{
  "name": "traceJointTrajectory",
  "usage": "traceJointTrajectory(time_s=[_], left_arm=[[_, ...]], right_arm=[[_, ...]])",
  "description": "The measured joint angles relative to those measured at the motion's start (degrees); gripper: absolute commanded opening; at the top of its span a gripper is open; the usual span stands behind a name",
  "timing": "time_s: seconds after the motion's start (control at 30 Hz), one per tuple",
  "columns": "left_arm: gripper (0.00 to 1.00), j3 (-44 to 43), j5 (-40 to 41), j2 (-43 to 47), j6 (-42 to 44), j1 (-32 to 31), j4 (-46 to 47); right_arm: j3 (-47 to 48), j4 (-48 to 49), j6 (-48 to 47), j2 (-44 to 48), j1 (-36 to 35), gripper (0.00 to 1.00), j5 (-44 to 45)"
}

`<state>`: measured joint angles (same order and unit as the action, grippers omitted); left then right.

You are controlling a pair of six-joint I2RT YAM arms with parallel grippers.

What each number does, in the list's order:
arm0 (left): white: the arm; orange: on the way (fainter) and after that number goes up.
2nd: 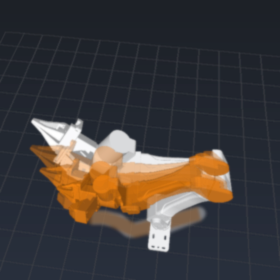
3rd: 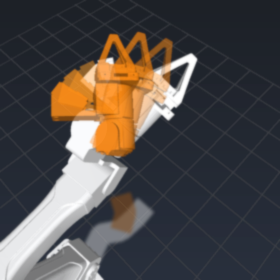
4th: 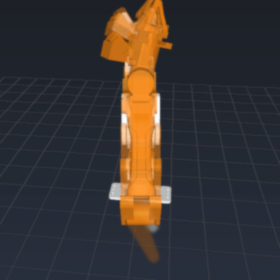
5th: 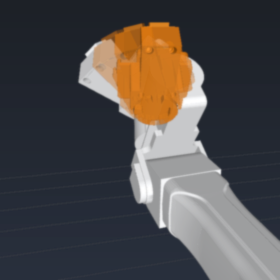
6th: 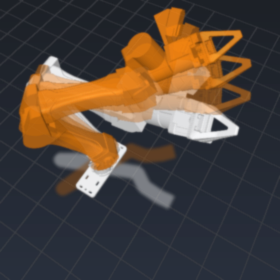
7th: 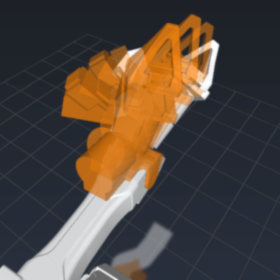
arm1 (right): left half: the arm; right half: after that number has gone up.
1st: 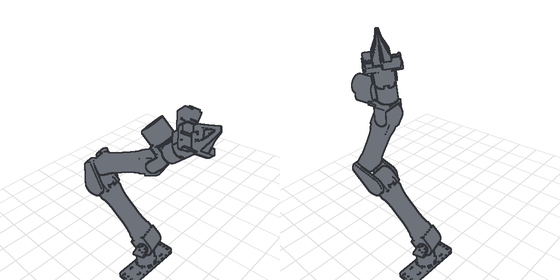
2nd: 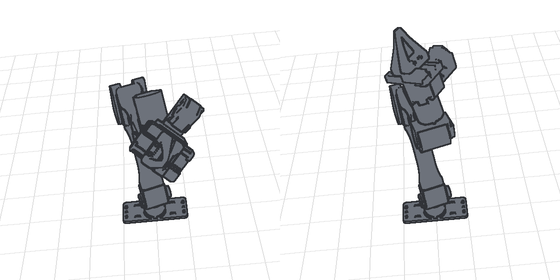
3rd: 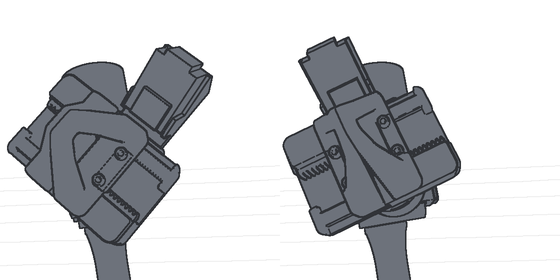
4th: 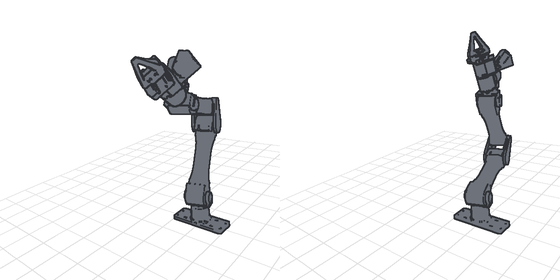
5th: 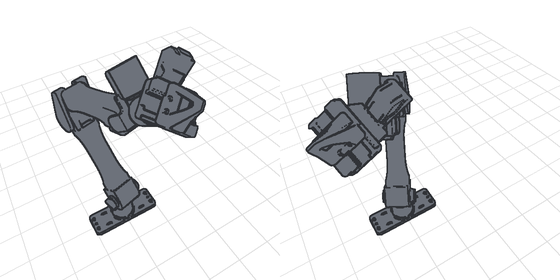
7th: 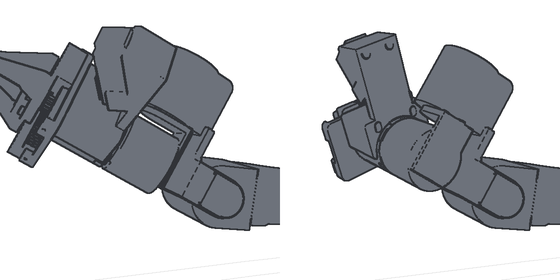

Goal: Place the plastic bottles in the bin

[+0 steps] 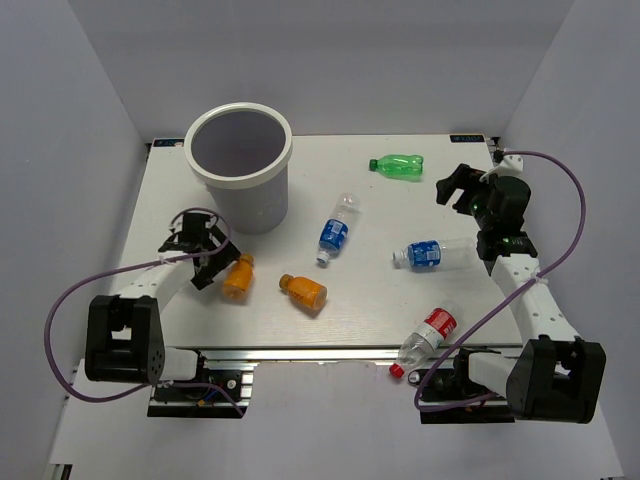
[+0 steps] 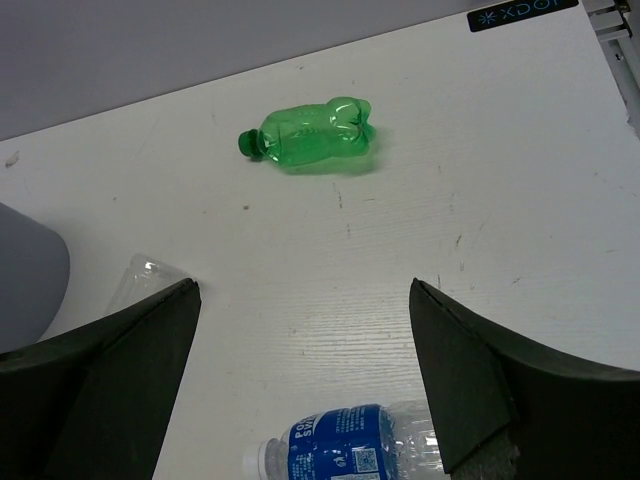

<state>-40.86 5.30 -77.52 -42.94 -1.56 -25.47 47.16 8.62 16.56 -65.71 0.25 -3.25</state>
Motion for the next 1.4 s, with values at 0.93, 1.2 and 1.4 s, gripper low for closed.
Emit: traceJointTrajectory(time_s=[0.93, 1.2, 1.4], left_arm=[[0.98, -3.89, 4.81, 5.73, 2.23, -12.74, -8.09], [0.98, 0.72, -9.27, 16.24, 7.28, -15.74, -5.55], [0.98, 2.54, -9.68, 15.26, 5.95, -22.40, -7.69]], right_arm=[[-0.02, -1.90, 0.55, 4.24, 0.00, 0.89, -4.59], [-0.09, -4.35, -0.72, 5.29, 0.00, 0.89, -8.33], [-0.61, -4.63, -0.72, 8.07, 0.00, 0.89, -10.27]])
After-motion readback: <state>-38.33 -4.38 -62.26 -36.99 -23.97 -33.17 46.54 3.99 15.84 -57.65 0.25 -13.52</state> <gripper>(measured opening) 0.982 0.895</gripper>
